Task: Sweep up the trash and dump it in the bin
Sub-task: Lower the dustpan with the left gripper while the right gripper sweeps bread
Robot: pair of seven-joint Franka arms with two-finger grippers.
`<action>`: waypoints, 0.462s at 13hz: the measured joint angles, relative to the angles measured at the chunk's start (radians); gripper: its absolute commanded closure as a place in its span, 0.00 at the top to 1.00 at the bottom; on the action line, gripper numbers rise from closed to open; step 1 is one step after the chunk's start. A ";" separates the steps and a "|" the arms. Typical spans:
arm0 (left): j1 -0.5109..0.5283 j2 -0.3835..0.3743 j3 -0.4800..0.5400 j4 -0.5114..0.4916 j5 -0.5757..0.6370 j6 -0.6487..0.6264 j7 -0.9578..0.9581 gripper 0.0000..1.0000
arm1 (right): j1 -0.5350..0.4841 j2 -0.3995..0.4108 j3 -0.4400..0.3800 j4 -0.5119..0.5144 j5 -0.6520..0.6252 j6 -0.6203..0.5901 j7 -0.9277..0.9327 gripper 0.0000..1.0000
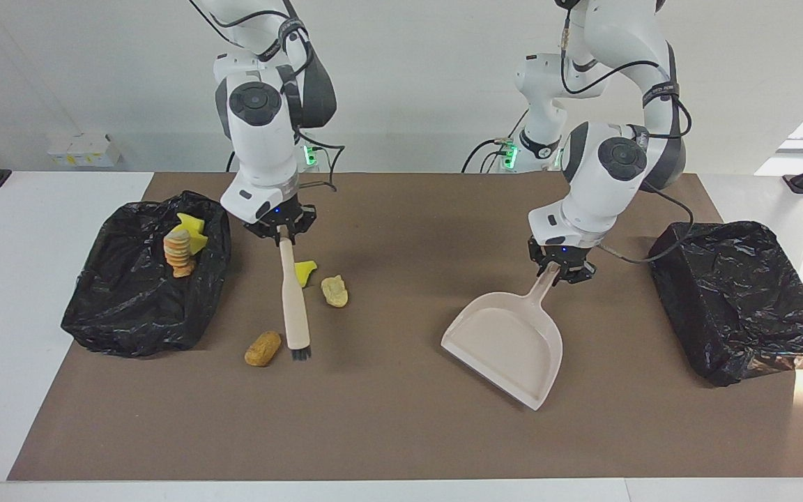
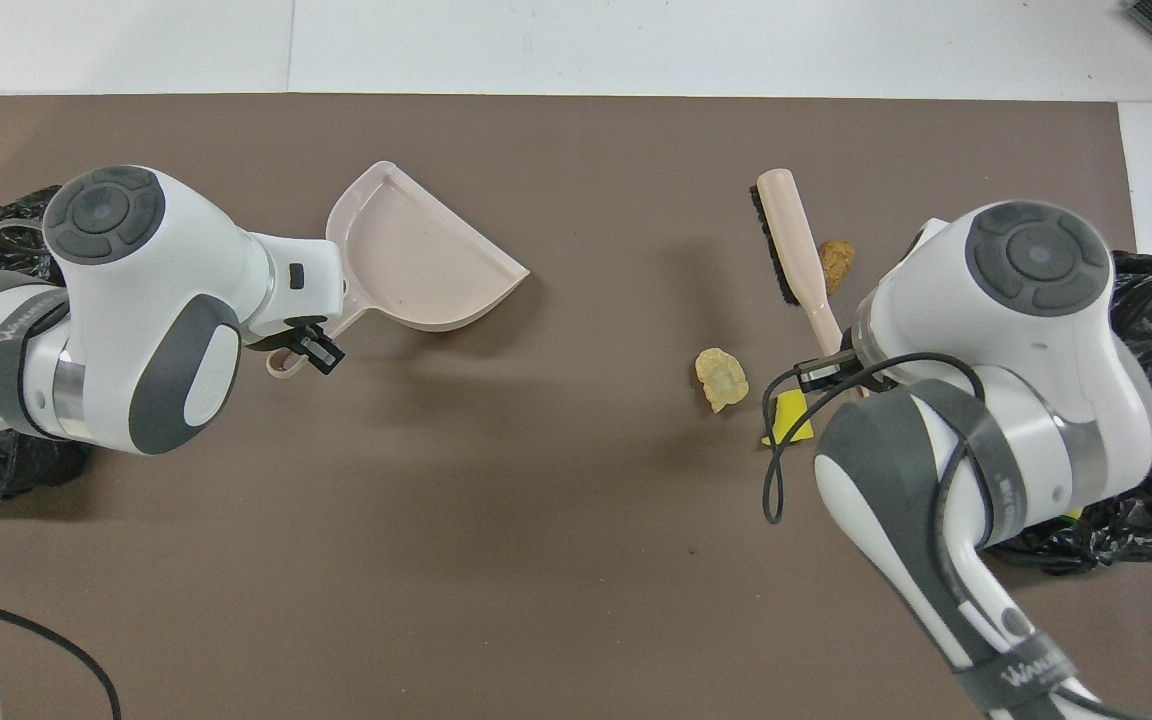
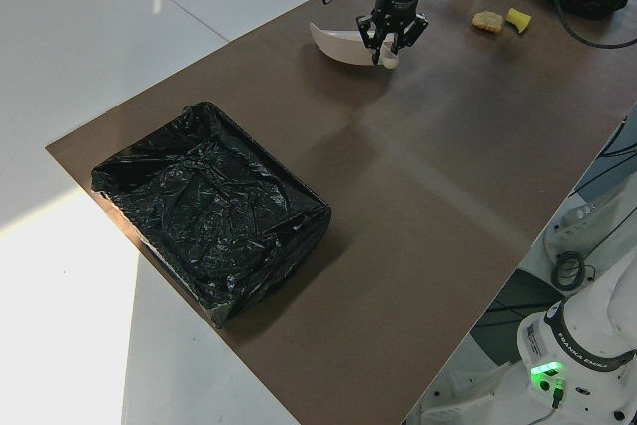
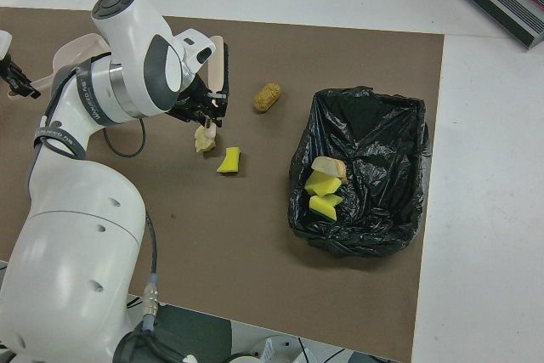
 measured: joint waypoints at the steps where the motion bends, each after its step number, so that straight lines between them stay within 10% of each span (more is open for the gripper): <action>1: 0.005 0.000 0.000 -0.002 0.000 -0.003 0.080 0.00 | -0.022 0.039 0.000 0.042 -0.057 -0.001 -0.071 0.00; 6: 0.011 -0.020 -0.004 -0.044 0.001 -0.011 0.457 0.00 | -0.100 0.217 -0.002 0.183 -0.332 0.007 -0.383 0.00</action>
